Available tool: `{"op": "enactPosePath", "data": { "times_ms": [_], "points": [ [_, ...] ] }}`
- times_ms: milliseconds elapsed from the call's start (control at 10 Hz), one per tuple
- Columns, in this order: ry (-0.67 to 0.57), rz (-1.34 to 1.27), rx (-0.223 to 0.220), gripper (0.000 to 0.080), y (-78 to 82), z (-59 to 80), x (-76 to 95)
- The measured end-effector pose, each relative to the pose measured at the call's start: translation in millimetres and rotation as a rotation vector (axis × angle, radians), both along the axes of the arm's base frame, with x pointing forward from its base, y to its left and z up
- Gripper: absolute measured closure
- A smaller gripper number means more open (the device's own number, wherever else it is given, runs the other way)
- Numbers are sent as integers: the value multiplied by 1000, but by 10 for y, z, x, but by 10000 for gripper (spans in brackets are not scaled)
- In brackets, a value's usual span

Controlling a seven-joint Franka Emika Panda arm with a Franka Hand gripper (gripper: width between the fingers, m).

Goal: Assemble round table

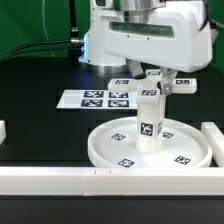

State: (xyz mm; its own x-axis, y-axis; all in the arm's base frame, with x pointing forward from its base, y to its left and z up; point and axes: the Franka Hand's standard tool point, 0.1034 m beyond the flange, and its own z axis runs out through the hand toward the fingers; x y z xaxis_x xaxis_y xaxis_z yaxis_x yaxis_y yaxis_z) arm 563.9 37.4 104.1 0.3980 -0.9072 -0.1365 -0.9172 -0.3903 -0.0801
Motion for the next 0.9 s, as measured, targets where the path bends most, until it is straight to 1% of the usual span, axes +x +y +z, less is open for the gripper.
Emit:
{"op": "enactPosePath", "data": {
  "times_ms": [200, 500, 700, 900],
  "points": [
    [20, -173, 7, 353, 5, 4, 8],
    [50, -366, 13, 353, 4, 6, 11],
    [70, -509, 29, 353, -3, 4, 13],
    [98, -709, 55, 353, -18, 3, 8]
  ]
}}
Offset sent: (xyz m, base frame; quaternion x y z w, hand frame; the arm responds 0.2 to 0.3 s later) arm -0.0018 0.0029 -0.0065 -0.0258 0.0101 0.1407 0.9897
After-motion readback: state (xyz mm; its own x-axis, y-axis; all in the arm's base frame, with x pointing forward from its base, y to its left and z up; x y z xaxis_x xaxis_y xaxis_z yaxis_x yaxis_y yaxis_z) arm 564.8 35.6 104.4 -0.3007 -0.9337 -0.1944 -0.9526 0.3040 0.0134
